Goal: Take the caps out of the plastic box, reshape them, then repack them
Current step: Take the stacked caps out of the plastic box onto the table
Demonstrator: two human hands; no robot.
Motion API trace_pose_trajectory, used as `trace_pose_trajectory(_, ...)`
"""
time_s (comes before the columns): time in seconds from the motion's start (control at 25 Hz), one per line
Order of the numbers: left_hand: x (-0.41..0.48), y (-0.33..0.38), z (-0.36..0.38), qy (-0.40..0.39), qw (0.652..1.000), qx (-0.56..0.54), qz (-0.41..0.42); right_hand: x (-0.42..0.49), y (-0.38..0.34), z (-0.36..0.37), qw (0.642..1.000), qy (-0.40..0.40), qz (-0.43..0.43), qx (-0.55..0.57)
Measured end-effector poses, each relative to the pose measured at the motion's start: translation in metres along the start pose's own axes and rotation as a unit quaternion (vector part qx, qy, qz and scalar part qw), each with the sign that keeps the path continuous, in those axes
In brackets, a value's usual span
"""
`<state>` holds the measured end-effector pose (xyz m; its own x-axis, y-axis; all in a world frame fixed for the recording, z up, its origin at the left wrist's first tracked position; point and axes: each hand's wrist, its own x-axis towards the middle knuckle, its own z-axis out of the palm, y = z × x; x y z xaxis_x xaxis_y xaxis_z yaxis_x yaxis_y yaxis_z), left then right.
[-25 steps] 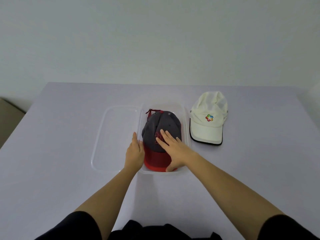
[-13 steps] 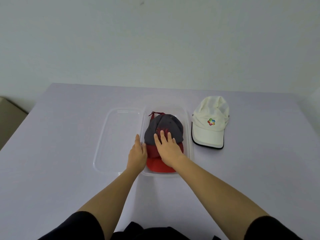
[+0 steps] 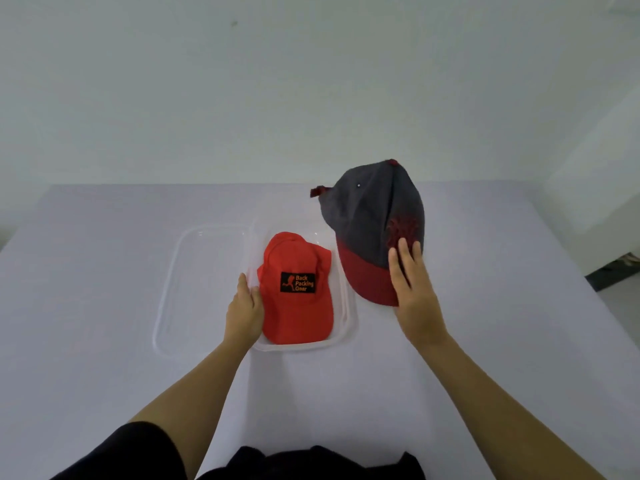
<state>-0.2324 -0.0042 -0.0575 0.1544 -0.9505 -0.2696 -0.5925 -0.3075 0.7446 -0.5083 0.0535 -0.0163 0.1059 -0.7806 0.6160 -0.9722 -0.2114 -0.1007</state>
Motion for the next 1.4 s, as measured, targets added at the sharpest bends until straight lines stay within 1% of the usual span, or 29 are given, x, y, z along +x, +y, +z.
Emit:
trace_pose_trajectory(0.04, 0.0, 0.0, 0.0, 0.001, 1.0, 0.0, -0.002, -0.021, 0.008, 0.0, 1.0, -0.018, 0.009, -0.008)
trace_pose_trajectory(0.2, -0.002, 0.001, 0.0, 0.003, 1.0, 0.001, -0.002, -0.106, 0.024, 0.01, 0.986, -0.15, 0.069, -0.014)
trace_pose_trajectory(0.32, -0.001, 0.0, 0.0, 0.003, 1.0, 0.006, -0.004, -0.134, 0.023, 0.02, 0.956, -0.274, 0.106, 0.006)
trace_pose_trajectory(0.4, -0.001, 0.0, 0.0, 0.003, 1.0, 0.006, -0.005, -0.137, 0.025, 0.021, 0.94, -0.319, 0.12, 0.031)
trace_pose_trajectory(0.48, -0.002, 0.001, -0.001, 0.005, 1.0, 0.002, -0.006, -0.13, 0.024, 0.017, 0.938, -0.318, 0.124, 0.065)
trace_pose_trajectory(0.52, -0.003, 0.001, -0.001, 0.005, 1.0, 0.001, -0.008, -0.124, 0.022, 0.015, 0.942, -0.299, 0.131, 0.08)
trace_pose_trajectory(0.64, -0.002, 0.001, 0.0, 0.01, 1.0, -0.001, -0.011, -0.083, -0.001, 0.016, 0.957, -0.207, 0.137, 0.148)
trace_pose_trajectory(0.68, -0.003, 0.002, 0.0, 0.01, 1.0, -0.001, -0.013, -0.063, -0.014, 0.02, 0.958, -0.189, 0.125, 0.175)
trace_pose_trajectory(0.72, -0.003, 0.003, 0.0, 0.009, 1.0, -0.001, -0.015, -0.042, -0.027, 0.025, 0.956, -0.189, 0.103, 0.197)
trace_pose_trajectory(0.76, -0.003, 0.002, 0.0, 0.008, 1.0, -0.001, -0.015, -0.021, -0.042, 0.031, 0.949, -0.217, 0.072, 0.216)
trace_pose_trajectory(0.8, -0.002, 0.001, 0.0, 0.008, 1.0, -0.001, -0.013, -0.002, -0.056, 0.039, 0.934, -0.271, 0.04, 0.231)
trace_pose_trajectory(0.88, -0.001, 0.0, -0.001, 0.009, 1.0, -0.003, -0.013, 0.024, -0.079, 0.058, 0.88, -0.422, -0.001, 0.218)
trace_pose_trajectory(0.92, -0.001, 0.001, -0.001, 0.009, 1.0, -0.003, -0.013, 0.031, -0.087, 0.069, 0.853, -0.492, -0.017, 0.172)
trace_pose_trajectory(0.96, 0.0, 0.001, -0.001, 0.009, 1.0, -0.005, -0.012, 0.036, -0.092, 0.079, 0.831, -0.542, -0.034, 0.116)
trace_pose_trajectory(1.0, -0.001, 0.003, -0.001, 0.007, 1.0, -0.009, -0.012, 0.039, -0.095, 0.086, 0.818, -0.569, -0.047, 0.068)
trace_pose_trajectory(1.04, -0.001, 0.004, -0.001, 0.004, 1.0, -0.011, -0.009, 0.041, -0.097, 0.092, 0.813, -0.579, -0.055, 0.029)
trace_pose_trajectory(1.08, -0.002, 0.004, -0.002, 0.002, 1.0, -0.013, -0.007, 0.041, -0.099, 0.098, 0.815, -0.576, -0.058, 0.002)
trace_pose_trajectory(1.16, -0.002, 0.002, -0.004, 0.001, 1.0, -0.014, -0.002, 0.037, -0.103, 0.104, 0.834, -0.548, -0.059, -0.025)
trace_pose_trajectory(1.4, 0.0, -0.003, -0.002, -0.004, 1.0, -0.014, 0.007, 0.023, -0.114, 0.113, 0.881, -0.472, -0.022, 0.018)
